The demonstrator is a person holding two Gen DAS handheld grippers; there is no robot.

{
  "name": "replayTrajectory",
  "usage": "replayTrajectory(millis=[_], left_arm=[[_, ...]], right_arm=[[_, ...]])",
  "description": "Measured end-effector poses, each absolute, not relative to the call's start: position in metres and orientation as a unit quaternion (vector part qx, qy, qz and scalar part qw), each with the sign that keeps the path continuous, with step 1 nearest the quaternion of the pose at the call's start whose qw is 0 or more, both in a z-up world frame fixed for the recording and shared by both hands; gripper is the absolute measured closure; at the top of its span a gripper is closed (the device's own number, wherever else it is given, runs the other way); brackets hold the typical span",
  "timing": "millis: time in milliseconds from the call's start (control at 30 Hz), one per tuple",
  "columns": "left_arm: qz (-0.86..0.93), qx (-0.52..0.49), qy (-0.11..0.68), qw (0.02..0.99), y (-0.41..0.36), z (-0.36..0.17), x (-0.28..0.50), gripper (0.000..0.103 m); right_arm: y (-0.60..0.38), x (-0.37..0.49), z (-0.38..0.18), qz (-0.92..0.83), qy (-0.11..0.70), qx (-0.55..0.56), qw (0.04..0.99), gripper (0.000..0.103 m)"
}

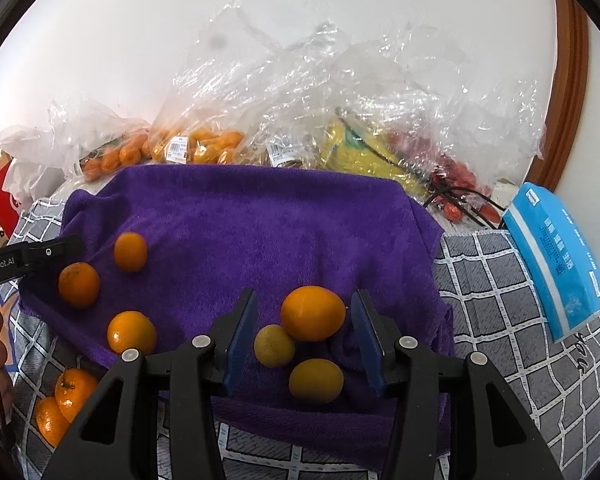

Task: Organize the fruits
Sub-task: 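Lower the lemon and mandarin onto the towel and open both tools, then move both tools back toward the remaining fruit in front of the towel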

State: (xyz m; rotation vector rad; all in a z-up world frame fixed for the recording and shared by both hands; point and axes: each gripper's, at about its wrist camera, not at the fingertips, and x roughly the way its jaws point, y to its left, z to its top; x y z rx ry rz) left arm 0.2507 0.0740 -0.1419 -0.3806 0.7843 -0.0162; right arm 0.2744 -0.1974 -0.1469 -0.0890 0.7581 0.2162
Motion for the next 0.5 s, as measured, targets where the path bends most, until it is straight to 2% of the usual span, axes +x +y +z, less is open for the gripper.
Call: replayTrajectory(millis=[433, 500], left_arm=[[-0.038, -0.177, 0.353, 0.918, 0.063, -0.115, 0.232, 0.069], [-0.056, -0.171, 0.348, 0.920, 0.058, -0.106, 0.228, 0.059]], right_arm=[[-0.197, 0.248, -0.113, 0.104, 0.336, -0.006, 0.936, 0.054], [-0.198, 0.239, -0.103, 0.102, 0.338, 0.004, 0.935, 0.049]])
